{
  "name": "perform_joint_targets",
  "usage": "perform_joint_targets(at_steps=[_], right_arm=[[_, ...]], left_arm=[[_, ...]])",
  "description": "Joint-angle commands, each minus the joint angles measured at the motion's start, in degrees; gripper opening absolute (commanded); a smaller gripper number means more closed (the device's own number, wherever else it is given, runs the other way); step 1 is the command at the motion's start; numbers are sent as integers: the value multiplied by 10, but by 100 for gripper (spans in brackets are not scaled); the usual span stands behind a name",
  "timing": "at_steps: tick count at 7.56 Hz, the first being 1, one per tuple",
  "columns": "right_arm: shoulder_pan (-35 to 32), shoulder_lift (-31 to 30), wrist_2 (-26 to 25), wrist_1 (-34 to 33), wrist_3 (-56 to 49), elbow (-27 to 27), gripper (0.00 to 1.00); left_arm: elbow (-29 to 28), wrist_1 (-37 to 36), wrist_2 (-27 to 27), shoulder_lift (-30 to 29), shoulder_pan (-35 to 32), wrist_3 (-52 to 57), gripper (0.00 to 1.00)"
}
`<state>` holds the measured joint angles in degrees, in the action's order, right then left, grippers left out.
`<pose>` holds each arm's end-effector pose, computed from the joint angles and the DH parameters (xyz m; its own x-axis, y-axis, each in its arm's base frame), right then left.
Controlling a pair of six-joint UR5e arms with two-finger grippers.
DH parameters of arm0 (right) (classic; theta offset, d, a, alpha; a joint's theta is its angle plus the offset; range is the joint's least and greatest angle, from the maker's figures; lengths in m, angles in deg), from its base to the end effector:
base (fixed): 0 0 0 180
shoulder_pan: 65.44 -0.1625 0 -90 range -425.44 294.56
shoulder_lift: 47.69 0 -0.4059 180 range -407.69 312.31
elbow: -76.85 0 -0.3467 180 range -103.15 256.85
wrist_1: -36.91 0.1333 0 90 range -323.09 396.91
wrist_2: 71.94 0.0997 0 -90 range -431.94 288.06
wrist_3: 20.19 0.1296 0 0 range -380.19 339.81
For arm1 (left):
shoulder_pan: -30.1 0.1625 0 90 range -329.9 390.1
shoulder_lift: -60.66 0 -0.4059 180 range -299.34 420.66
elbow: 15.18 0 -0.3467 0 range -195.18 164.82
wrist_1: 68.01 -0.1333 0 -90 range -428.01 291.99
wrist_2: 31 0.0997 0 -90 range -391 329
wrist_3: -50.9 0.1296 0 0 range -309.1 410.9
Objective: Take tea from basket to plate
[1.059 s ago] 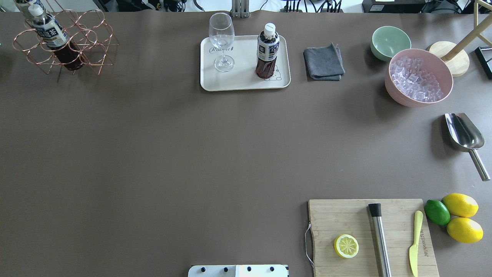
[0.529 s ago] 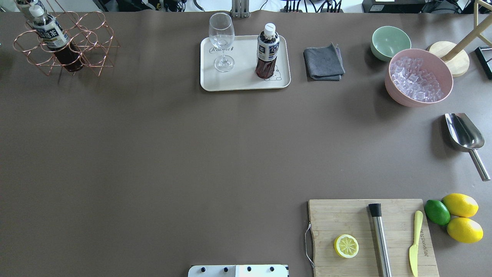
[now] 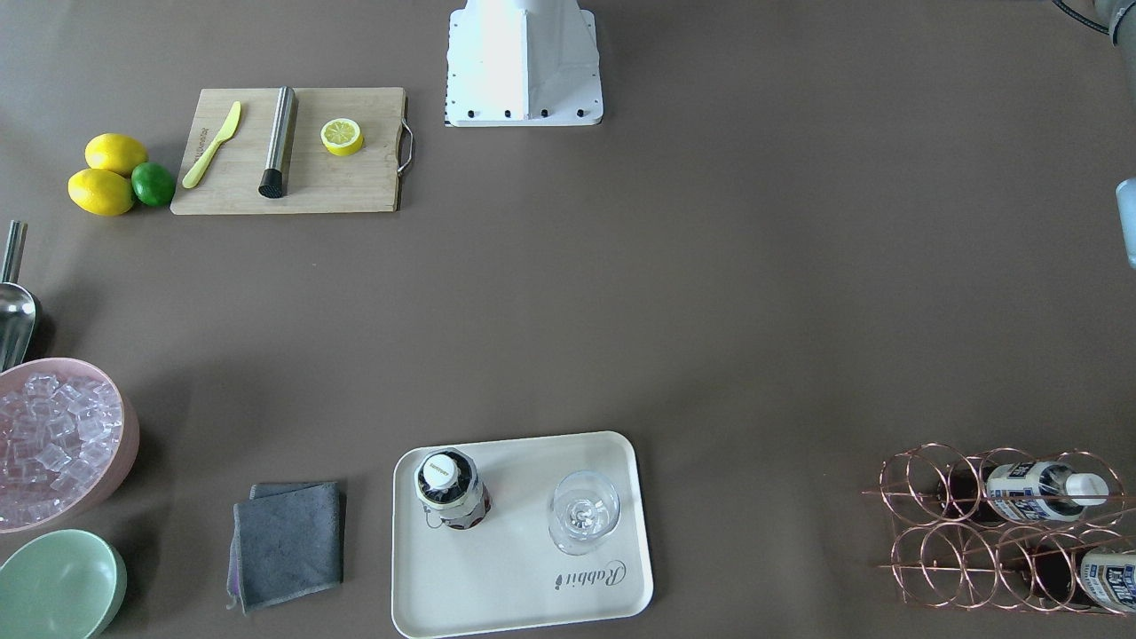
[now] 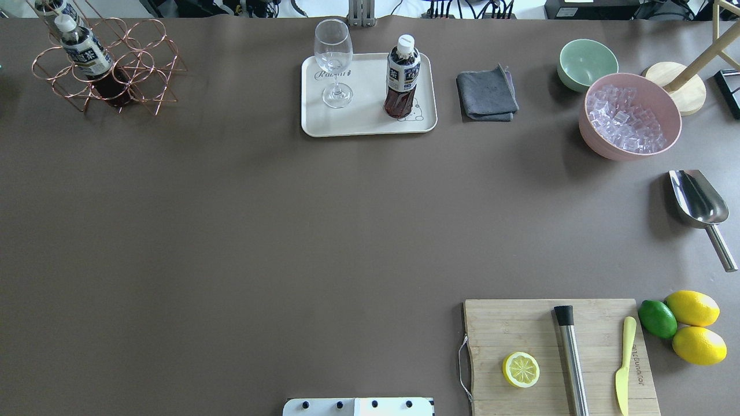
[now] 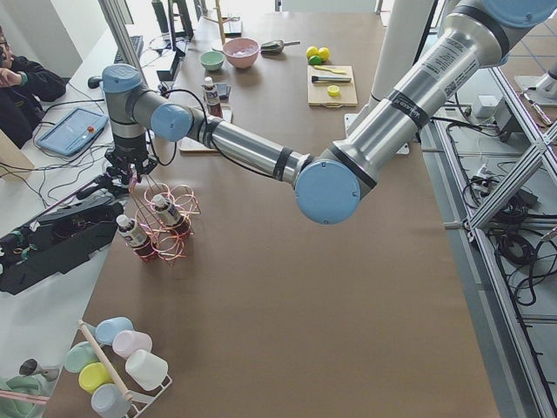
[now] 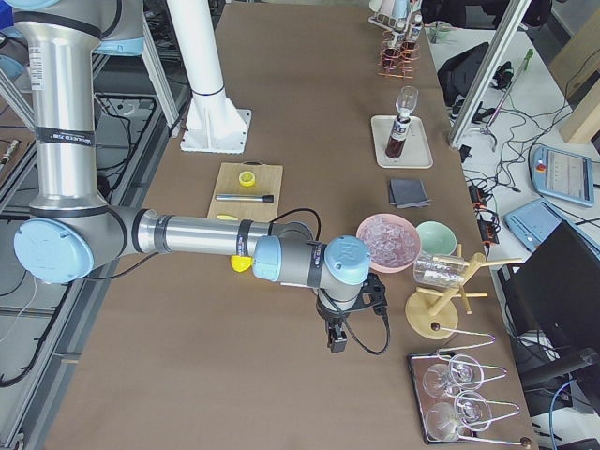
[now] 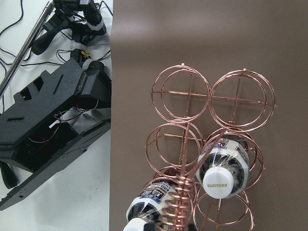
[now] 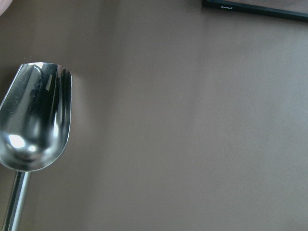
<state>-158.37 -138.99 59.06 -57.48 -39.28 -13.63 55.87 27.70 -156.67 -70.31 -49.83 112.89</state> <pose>0.0701 -0.4248 0.6797 0.7260 -0.2326 0.6471 0.1974 0.9719 0.1279 0.0699 -0.7237 0.3858 0.2167 0.9616 0.1684 -0.7370 0.0480 0.6742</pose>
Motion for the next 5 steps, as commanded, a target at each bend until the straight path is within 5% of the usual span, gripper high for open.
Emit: perform_joint_targets(at_steps=[1, 2, 3, 5], right_arm=[[6, -15, -6, 3, -4, -15, 100], [6, -23, -6, 4, -4, -15, 100], [6, -25, -5, 3, -5, -15, 100], [4, -26, 0, 3, 0, -17, 100]], left_arm=[[0, -1, 1, -4, 1, 0, 28], [-1, 0, 0, -3, 1, -2, 63], [-1, 0, 0, -3, 1, -2, 69], [3, -2, 0, -2, 0, -4, 97]])
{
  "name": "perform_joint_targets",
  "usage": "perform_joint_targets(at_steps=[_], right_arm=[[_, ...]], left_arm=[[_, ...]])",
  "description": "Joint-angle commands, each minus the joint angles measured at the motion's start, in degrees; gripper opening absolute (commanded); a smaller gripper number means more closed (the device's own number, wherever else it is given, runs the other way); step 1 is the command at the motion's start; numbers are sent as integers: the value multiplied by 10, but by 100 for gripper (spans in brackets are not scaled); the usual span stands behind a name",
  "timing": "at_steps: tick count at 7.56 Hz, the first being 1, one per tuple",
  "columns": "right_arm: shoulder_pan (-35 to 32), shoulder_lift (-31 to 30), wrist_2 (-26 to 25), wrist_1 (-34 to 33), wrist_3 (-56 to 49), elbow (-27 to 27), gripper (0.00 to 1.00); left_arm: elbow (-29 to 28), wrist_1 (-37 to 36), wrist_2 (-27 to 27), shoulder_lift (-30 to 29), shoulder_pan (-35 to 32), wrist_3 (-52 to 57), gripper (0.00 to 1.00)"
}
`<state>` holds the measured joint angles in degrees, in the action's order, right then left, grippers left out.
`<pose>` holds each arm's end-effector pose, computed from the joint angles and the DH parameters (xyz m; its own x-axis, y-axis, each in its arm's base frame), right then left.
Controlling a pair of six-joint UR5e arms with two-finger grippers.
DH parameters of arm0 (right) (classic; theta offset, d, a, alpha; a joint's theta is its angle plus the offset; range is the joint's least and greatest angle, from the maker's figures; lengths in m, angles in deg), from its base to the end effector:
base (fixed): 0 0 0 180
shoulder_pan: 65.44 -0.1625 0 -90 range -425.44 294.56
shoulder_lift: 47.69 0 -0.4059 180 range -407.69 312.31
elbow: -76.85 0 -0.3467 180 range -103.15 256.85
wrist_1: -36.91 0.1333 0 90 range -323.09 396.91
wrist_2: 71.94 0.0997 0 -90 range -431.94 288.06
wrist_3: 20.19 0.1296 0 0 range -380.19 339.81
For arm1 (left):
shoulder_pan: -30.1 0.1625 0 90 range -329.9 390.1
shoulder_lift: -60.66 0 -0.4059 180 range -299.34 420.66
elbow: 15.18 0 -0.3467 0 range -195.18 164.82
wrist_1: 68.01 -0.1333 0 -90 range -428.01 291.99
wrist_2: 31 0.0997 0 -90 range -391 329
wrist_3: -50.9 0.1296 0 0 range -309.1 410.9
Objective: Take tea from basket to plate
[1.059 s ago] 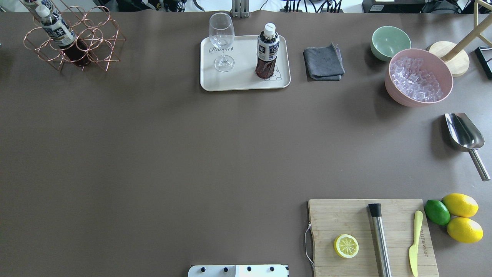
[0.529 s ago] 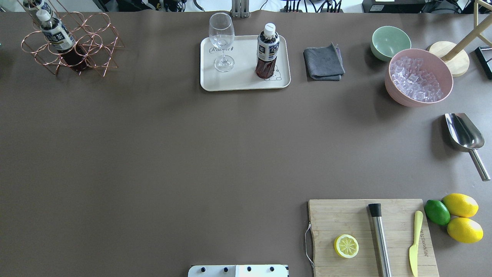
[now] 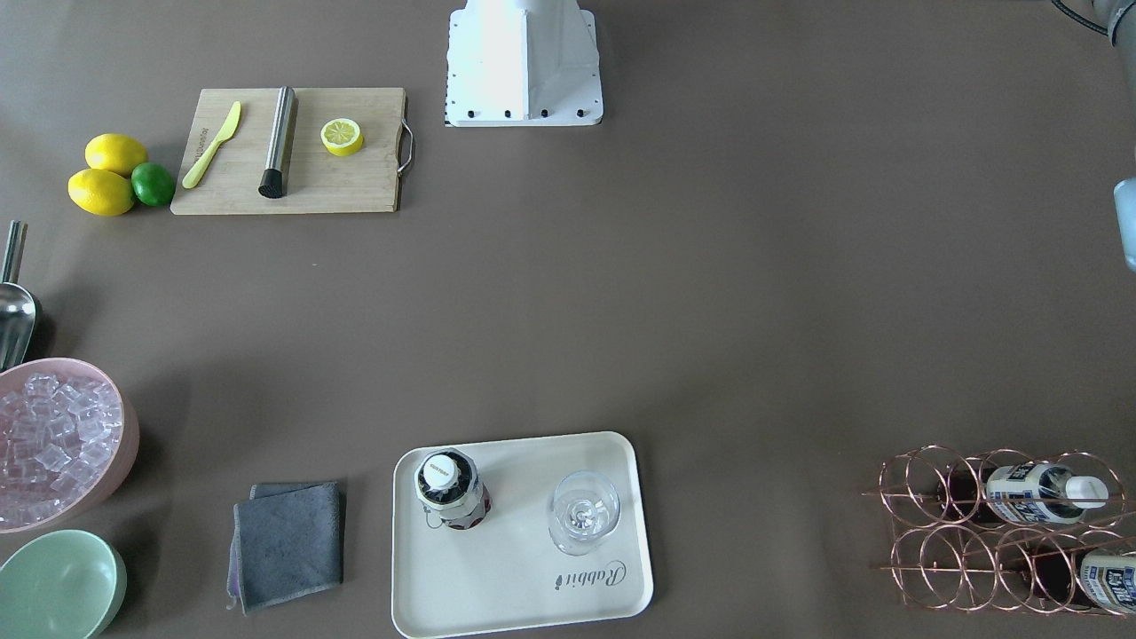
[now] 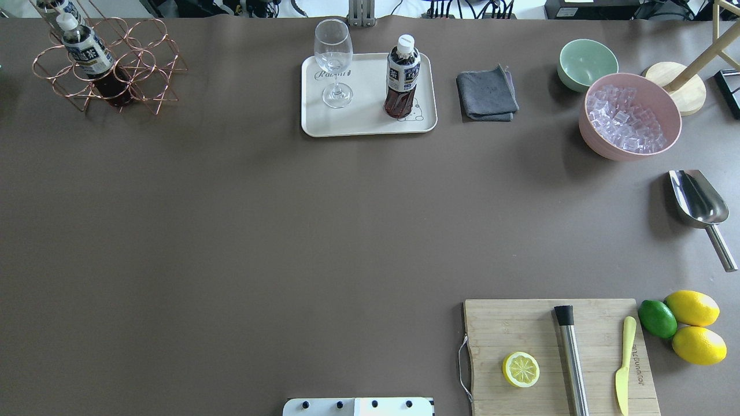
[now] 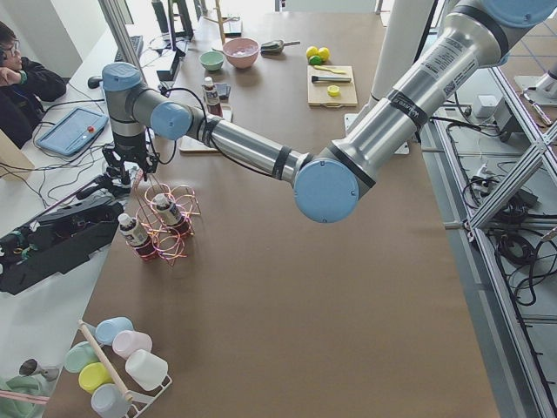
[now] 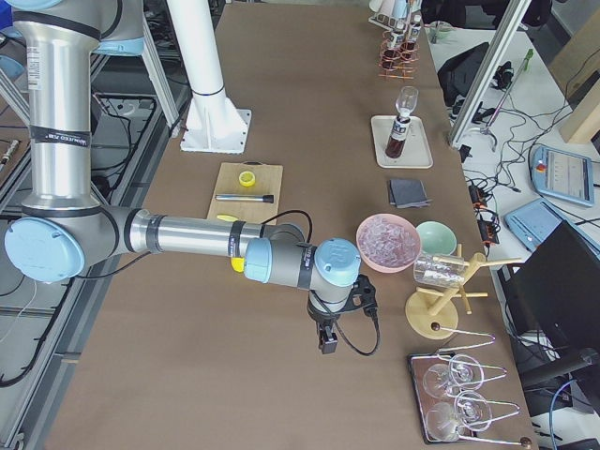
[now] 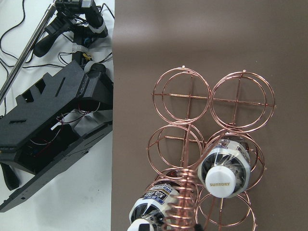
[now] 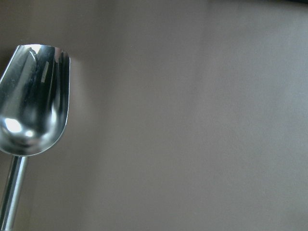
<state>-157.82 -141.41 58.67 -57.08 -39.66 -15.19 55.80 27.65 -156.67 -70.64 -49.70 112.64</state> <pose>0.0659 -0.4073 0.6855 0.7264 -0.2411 0.6436 0.2130 0.9693 0.1227 0.0718 -0.7249 0.3823 0.2179 0.9613 0.1688 -0.7357 0.0481 0.6756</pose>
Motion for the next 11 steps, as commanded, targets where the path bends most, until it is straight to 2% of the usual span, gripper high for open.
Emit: perform_joint_targets(at_steps=[1, 4, 5, 7, 8, 9, 11], right_arm=[[-3, -4, 3, 0, 2, -3, 100], [2, -12, 3, 1, -1, -7, 100], [6, -8, 2, 0, 0, -3, 100], [6, -8, -1, -1, 6, -16, 100], [6, -8, -1, -1, 5, -13, 100], [6, -14, 1, 0, -3, -16, 100], [7, -15, 0, 1, -6, -17, 100]], left_arm=[[4, -2, -1, 4, -1, -1, 98], [11, -6, -4, 5, -3, 2, 98], [37, -7, -8, 10, -16, 2, 98], [175, -32, -9, 66, -49, -32, 98], [246, -34, -25, 116, -50, -104, 98], [290, -25, -55, 165, -48, -215, 98], [309, -5, -104, 189, -42, -382, 98]])
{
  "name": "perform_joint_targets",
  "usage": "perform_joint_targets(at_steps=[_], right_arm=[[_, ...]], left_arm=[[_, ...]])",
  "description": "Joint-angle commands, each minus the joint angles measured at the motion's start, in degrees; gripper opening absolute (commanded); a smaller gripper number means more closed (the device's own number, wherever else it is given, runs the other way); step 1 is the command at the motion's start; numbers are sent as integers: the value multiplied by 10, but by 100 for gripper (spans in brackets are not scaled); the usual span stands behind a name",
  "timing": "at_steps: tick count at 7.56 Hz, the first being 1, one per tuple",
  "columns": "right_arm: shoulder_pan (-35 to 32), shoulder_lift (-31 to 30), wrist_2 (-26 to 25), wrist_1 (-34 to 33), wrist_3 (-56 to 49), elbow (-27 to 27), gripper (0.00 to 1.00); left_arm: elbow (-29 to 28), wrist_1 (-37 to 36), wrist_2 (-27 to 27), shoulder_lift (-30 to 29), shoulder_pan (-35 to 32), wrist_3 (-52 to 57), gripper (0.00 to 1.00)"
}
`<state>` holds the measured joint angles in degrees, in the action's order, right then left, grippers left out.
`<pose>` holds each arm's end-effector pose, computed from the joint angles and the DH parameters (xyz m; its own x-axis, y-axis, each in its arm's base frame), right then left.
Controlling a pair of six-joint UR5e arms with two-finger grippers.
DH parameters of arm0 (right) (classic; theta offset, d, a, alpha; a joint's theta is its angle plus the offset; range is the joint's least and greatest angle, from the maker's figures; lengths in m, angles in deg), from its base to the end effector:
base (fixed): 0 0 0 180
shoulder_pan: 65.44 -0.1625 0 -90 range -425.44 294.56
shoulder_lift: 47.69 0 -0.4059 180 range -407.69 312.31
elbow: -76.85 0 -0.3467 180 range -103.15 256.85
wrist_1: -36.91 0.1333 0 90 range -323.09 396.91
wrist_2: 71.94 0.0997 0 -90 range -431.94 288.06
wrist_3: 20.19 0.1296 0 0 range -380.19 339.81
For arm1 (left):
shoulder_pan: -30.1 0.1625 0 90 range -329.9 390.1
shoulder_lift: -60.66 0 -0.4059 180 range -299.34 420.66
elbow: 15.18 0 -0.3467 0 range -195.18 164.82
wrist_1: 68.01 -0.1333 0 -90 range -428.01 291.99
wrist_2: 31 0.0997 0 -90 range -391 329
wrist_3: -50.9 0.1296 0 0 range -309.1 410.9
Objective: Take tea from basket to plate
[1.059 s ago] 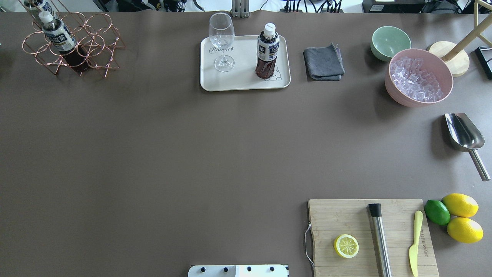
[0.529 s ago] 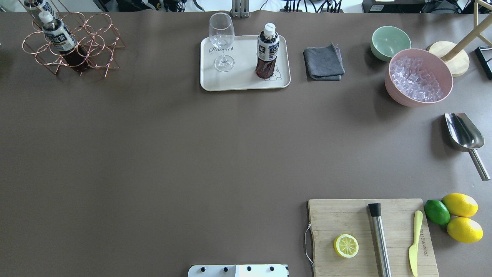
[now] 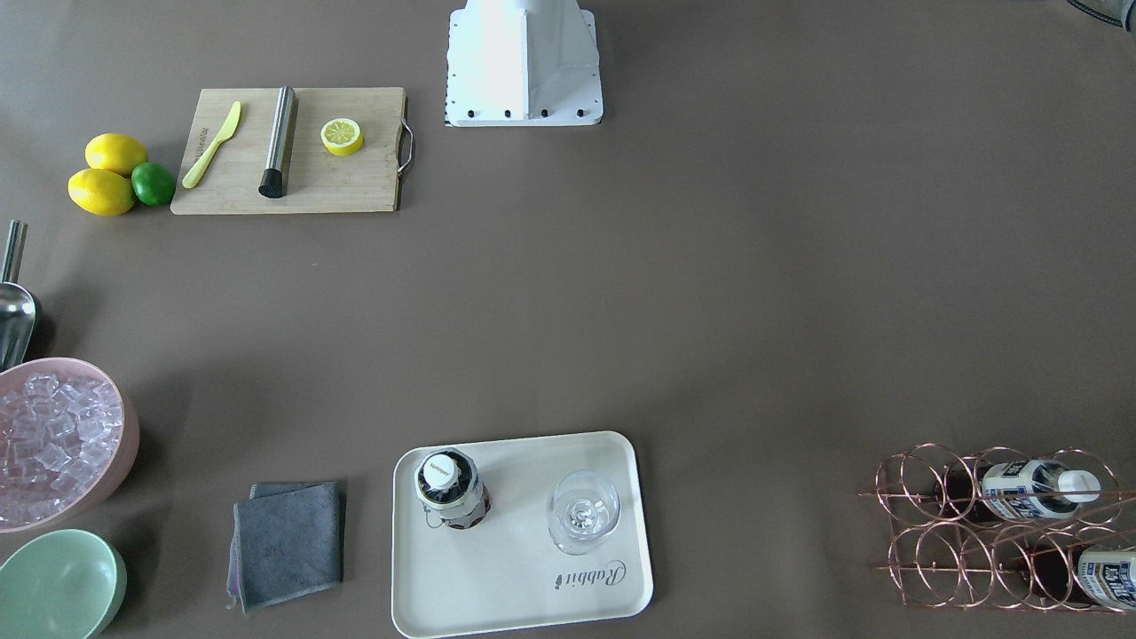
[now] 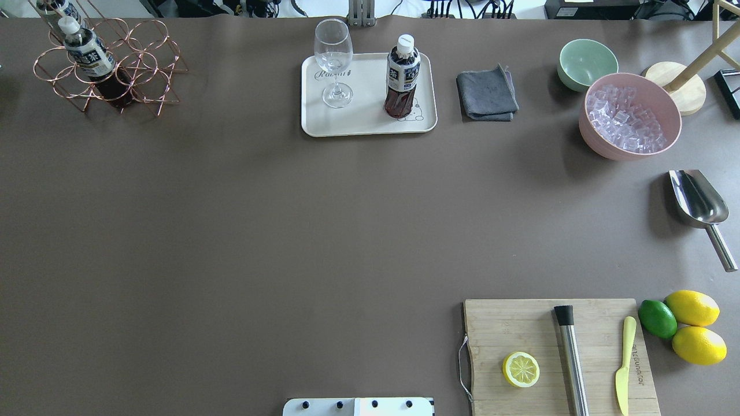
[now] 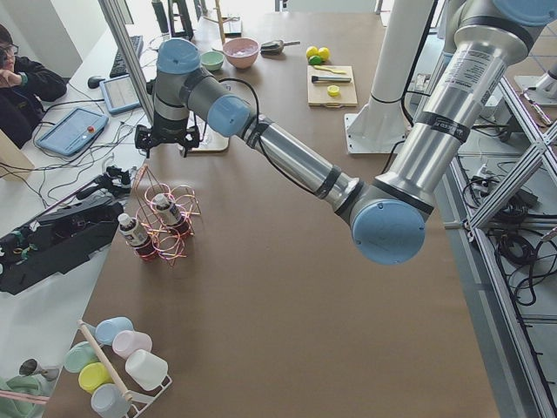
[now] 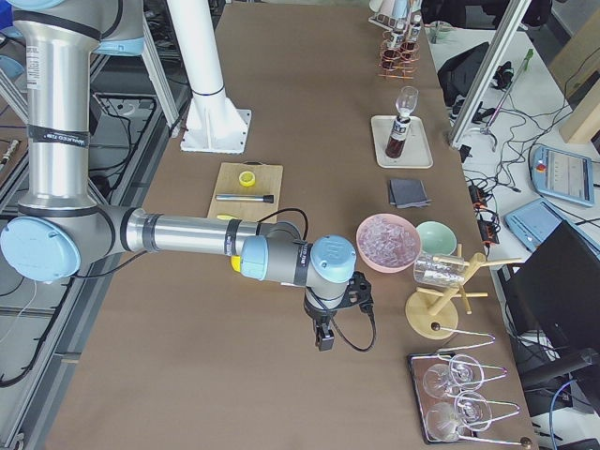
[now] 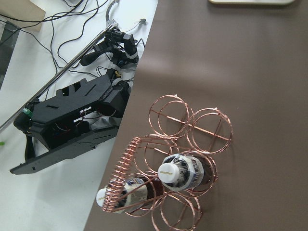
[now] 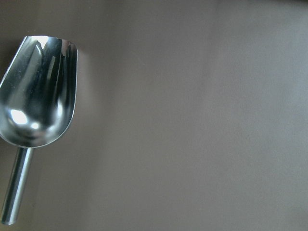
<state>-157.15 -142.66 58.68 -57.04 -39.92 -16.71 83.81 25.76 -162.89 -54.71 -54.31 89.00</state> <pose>0.0609 -0.3999 0.6827 0.7225 -0.2574 0.6417 0.2276 0.9649 0.1309 0.0117 -0.5998 0.3479 0.5041 0.8630 -0.0323 -0.4927 0.3181 0.8100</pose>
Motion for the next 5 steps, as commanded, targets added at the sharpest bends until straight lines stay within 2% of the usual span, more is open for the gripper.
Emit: perform_joint_targets(at_steps=[1, 2, 3, 5], right_arm=[[0, -2, 2, 1, -3, -4, 100], [0, -2, -2, 0, 0, -20, 100], [0, -1, -2, -2, 0, -20, 100], [0, -2, -1, -2, 0, -20, 100]], left_arm=[[31, 8, -72, 31, 4, -197, 98], [19, 5, -124, 35, 4, -230, 98], [-3, 6, -145, 39, 3, -229, 97], [-27, 2, -144, 50, -3, -235, 98]])
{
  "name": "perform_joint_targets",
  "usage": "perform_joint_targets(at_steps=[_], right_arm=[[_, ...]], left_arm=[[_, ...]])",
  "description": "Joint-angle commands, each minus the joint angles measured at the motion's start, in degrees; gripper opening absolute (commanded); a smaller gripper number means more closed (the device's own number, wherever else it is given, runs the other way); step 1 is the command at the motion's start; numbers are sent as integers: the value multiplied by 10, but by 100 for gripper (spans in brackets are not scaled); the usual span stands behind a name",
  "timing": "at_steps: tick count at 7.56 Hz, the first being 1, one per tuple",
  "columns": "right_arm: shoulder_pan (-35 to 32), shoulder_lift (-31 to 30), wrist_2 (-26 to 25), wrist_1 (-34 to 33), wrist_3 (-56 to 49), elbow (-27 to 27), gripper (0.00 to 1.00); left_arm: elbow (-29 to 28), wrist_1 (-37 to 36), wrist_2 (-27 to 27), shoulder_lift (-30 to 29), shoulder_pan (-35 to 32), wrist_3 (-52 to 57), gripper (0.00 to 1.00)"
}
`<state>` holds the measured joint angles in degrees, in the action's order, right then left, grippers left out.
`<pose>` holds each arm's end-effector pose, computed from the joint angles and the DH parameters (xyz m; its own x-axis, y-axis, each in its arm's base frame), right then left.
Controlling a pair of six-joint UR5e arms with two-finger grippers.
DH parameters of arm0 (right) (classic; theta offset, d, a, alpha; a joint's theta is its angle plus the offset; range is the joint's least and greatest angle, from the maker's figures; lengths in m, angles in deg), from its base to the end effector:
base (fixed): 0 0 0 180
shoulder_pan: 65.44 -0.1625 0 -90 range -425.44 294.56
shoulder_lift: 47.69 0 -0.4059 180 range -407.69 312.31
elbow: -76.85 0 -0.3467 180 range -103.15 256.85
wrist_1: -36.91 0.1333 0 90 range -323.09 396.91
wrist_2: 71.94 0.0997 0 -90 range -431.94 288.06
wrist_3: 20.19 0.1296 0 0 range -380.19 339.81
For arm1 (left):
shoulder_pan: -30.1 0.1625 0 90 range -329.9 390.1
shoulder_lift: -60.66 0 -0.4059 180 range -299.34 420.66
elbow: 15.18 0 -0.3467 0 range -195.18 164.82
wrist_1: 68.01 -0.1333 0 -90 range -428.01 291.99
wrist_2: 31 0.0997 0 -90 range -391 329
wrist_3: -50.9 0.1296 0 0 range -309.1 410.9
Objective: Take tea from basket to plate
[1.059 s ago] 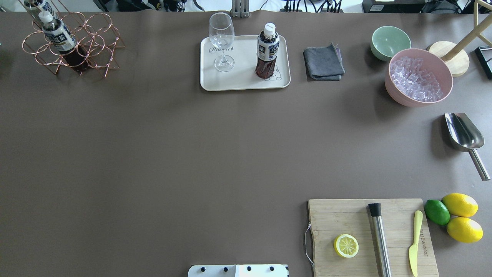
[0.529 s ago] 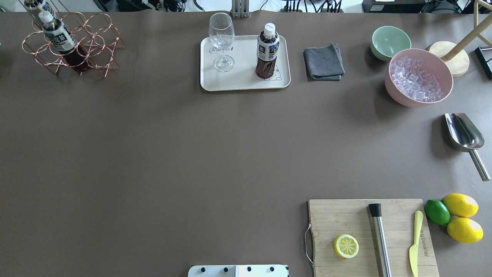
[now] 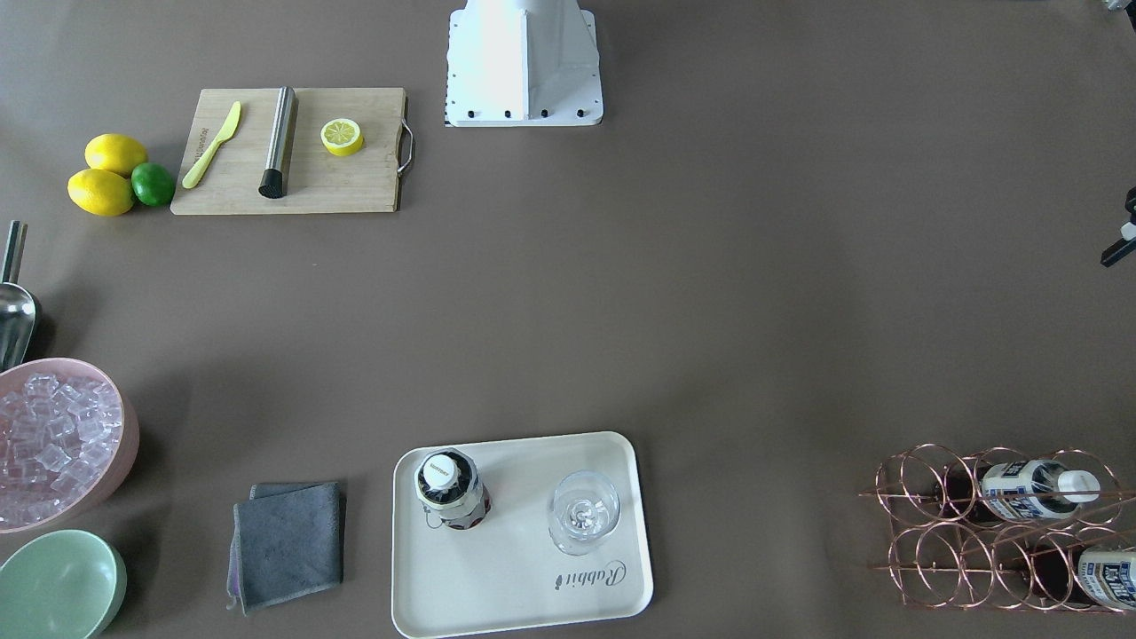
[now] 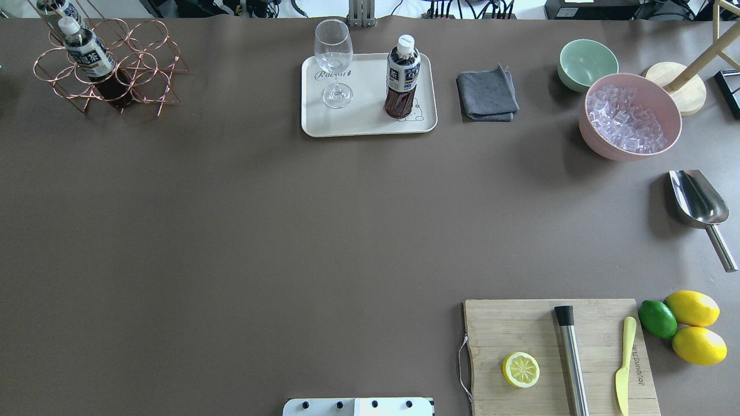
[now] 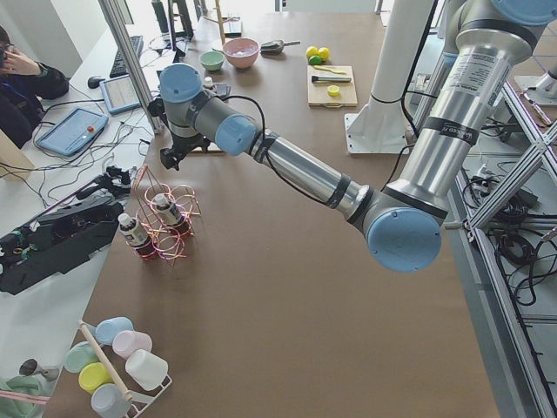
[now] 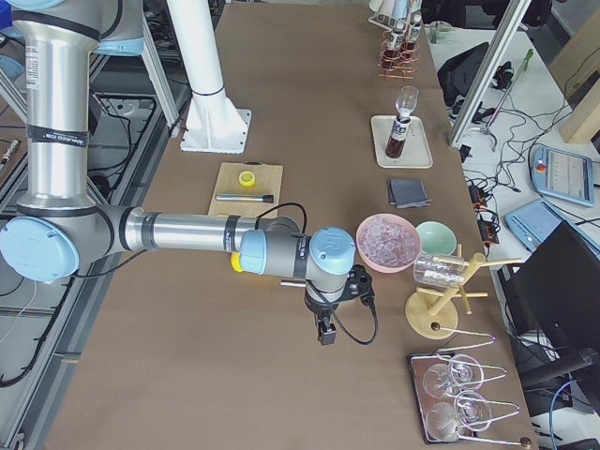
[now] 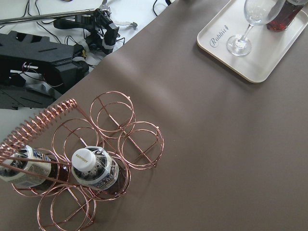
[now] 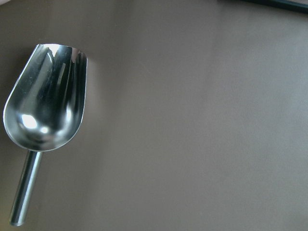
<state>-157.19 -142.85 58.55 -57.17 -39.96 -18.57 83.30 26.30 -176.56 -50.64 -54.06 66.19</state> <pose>0.0614 -0.4014 0.6702 0.7244 -0.2748 0.6322 0.2280 0.9610 0.1564 0.0319 -0.5717 0.3733 0.4751 0.7163 -0.5110 -0.2172 0.6583 0.7208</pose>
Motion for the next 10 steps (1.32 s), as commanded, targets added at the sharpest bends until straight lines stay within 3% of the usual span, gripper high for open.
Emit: perform_joint_targets(at_steps=[1, 3, 6, 7, 9, 10], right_arm=[[0, 0, 0, 0, 0, -1, 100], [0, -2, 1, 0, -1, -3, 100], [0, 2, 3, 0, -1, -4, 100], [0, 2, 3, 0, -1, -4, 100], [0, 3, 5, 0, -2, -5, 100], [0, 4, 5, 0, -2, -5, 100]], left_arm=[[-40, -2, -1, 8, -6, -7, 98], [-36, 12, 11, 78, -23, -191, 98], [-42, -5, 13, 113, -26, -209, 98], [-45, -10, 36, 121, -35, -209, 98], [-50, -133, 121, 112, -39, -202, 98], [-49, -148, 139, 115, -56, -202, 98]])
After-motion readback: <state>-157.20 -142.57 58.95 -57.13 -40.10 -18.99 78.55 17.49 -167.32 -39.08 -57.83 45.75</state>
